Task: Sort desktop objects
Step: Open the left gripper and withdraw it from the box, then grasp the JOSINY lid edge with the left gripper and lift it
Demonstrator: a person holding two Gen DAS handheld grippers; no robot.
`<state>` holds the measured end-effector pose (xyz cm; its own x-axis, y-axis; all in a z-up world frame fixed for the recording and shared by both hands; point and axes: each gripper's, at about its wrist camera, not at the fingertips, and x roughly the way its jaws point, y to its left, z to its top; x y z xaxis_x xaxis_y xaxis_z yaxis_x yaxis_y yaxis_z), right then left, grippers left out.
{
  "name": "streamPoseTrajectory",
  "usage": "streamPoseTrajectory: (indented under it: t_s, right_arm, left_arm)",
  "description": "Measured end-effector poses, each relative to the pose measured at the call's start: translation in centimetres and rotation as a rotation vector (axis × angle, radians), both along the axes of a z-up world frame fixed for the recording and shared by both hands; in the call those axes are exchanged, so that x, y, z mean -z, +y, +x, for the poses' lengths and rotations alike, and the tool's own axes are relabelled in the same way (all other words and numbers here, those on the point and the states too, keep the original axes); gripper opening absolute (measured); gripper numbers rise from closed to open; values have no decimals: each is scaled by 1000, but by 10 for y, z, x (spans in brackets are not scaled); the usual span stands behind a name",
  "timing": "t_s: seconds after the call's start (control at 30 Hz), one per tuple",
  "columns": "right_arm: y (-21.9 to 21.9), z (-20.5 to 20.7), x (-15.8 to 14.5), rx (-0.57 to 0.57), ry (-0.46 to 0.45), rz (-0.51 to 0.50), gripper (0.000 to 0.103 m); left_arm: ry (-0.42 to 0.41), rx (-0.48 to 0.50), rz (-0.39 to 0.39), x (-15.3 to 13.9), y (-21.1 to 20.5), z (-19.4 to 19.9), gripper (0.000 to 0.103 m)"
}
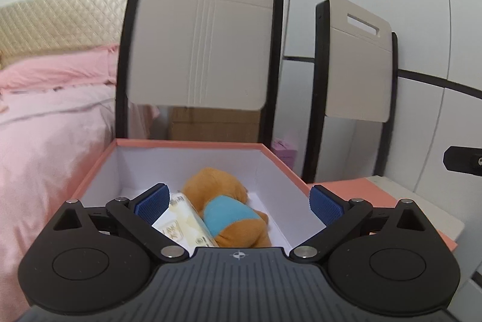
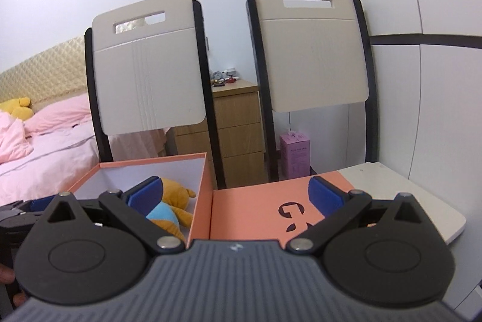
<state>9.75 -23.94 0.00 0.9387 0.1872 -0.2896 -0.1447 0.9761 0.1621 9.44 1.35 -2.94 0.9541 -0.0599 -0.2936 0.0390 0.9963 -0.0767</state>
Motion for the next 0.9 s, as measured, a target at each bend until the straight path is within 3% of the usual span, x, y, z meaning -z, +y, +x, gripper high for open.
streamPoseTrajectory:
  t_s: [0.13, 0.23, 0.37, 0.47, 0.6, 0.7, 0.8, 0.9]
  right_arm:
    - [-17, 9, 11, 2, -1, 53, 103]
    - [-36, 14, 17, -1, -6, 90, 103]
    - [-75, 17, 25, 17, -16, 119, 103]
    - [-112, 18, 36, 43, -10, 129, 103]
    - [-161, 25, 54, 72, 22, 168, 103]
    - [-190, 32, 69, 67, 52, 195, 103]
    - [-210, 38, 88, 15, 83, 191, 103]
    - [-222, 44, 107, -27, 124, 185, 103]
  left_arm:
    - [-53, -41, 13, -7, -6, -10, 100]
    - [-68, -61, -51, -8, -8, -14, 100]
    - [-17, -66, -96, -6, -22, -11, 99]
    - [8, -6, -113, -5, -35, -13, 99]
    - [108, 68, -148, 2, -53, -8, 98]
    - [185, 110, -137, 16, -69, -9, 98]
    - [185, 138, -52, 31, -89, -21, 98]
    - [233, 162, -36, 46, -103, -25, 98]
